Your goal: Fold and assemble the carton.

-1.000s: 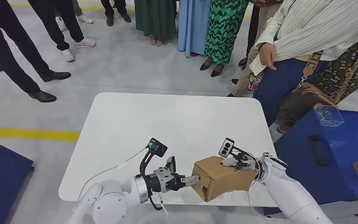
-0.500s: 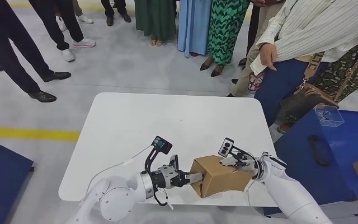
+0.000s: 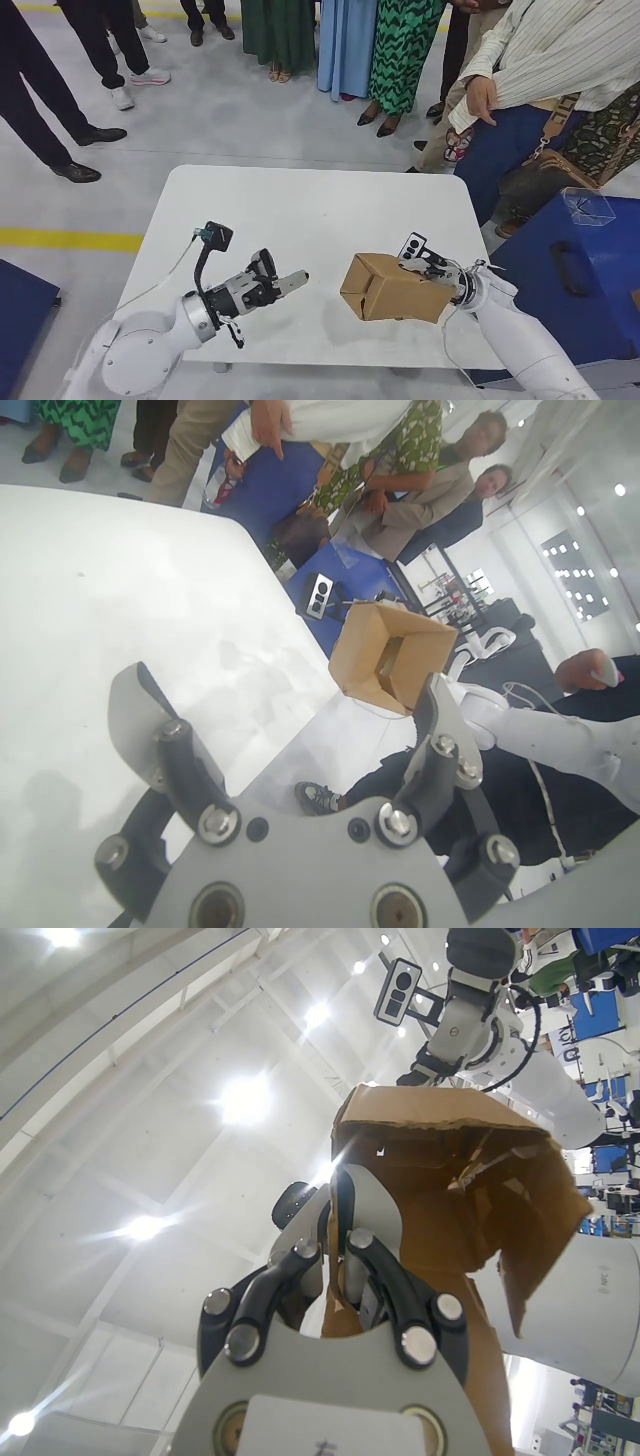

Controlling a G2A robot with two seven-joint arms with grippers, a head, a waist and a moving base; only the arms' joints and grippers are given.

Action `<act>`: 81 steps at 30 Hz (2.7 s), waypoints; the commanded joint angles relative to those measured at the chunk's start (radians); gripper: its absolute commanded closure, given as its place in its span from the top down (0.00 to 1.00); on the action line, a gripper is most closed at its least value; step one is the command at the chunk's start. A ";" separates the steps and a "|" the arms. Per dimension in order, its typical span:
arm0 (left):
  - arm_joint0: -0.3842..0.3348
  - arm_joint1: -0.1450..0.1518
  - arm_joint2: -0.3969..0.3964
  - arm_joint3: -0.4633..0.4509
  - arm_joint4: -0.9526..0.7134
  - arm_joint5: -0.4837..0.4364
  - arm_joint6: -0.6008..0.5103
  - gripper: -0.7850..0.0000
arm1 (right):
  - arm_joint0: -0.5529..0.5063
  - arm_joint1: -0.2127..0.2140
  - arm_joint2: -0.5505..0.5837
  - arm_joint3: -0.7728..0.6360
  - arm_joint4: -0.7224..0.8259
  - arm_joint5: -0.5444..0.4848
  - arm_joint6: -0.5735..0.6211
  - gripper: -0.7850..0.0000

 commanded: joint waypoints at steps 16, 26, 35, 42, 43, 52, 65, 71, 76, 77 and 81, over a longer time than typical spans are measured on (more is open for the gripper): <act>0.034 -0.002 -0.090 0.042 -0.219 -0.106 0.090 1.00 | -0.002 0.000 0.000 -0.002 0.000 0.002 -0.010 0.00; 0.034 -0.002 -0.090 0.042 -0.219 -0.106 0.090 1.00 | -0.051 -0.029 0.066 -0.252 0.492 0.150 -1.158 0.00; 0.034 -0.002 -0.090 0.042 -0.219 -0.106 0.090 1.00 | -0.108 -0.029 0.148 -0.618 0.993 -0.140 -2.257 0.00; 0.034 -0.002 -0.090 0.042 -0.219 -0.106 0.090 1.00 | -0.026 -0.032 0.138 -0.673 1.115 -0.425 -2.800 0.00; 0.034 -0.002 -0.090 0.042 -0.219 -0.106 0.090 1.00 | -0.004 -0.036 0.122 -0.654 1.115 -0.465 -2.844 0.00; 0.034 -0.002 -0.090 0.042 -0.219 -0.106 0.090 1.00 | 0.215 -0.109 -0.090 -0.370 1.153 -0.690 -2.870 0.08; 0.034 -0.002 -0.090 0.042 -0.219 -0.106 0.090 1.00 | 0.247 -0.146 -0.038 -0.305 1.318 -0.572 -2.656 1.00; 0.034 -0.002 -0.090 0.042 -0.219 -0.106 0.090 1.00 | 0.052 -0.119 0.159 -0.426 1.305 -0.308 -2.227 1.00; 0.034 -0.002 -0.090 0.042 -0.219 -0.106 0.090 1.00 | -0.118 -0.097 0.270 -0.453 1.040 -0.032 -1.844 0.00; 0.034 -0.002 -0.090 0.042 -0.219 -0.106 0.090 1.00 | -0.144 -0.096 0.273 -0.432 0.974 0.005 -1.751 0.00; 0.034 -0.002 -0.090 0.042 -0.219 -0.106 0.090 1.00 | -0.170 -0.095 0.251 -0.337 0.618 0.074 -1.387 0.00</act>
